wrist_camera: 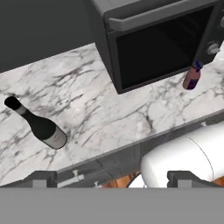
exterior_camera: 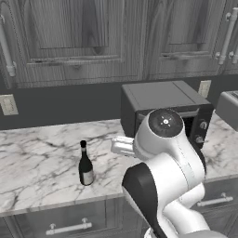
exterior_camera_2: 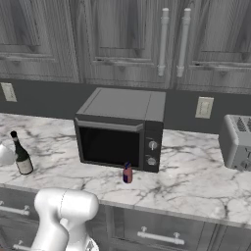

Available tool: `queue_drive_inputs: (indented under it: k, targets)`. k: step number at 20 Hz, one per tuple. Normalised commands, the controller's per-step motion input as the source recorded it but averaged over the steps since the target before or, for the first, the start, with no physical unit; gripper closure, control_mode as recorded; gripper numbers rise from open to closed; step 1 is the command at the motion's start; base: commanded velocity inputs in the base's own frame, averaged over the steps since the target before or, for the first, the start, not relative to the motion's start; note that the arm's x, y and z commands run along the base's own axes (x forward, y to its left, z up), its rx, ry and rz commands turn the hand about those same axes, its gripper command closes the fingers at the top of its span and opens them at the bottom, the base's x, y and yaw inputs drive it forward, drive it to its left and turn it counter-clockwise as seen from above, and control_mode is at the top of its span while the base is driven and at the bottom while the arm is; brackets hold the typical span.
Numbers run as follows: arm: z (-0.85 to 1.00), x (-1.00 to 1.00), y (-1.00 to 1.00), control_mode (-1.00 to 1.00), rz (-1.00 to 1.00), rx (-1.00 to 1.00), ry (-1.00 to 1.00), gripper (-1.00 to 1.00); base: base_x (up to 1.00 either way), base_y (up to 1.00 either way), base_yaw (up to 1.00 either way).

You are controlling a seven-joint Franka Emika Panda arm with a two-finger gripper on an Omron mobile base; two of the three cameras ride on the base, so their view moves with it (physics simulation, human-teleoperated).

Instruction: There is a wine glass and glass cup on the dining counter. Place the wine bottle next to the wine glass and the juice bottle next to the glass cup.

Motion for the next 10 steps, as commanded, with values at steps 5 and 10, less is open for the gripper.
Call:
queue_drive_inputs:
  k: [5,10]
  targets:
    - [-0.01,-0.32,0.21,-1.0,0.0,0.01,0.0,-1.0,0.0,0.0,0.0]
    - [-0.13,-0.13,0.32,-1.0,0.0,0.0,-0.04,-1.0,0.0,0.0,0.0]
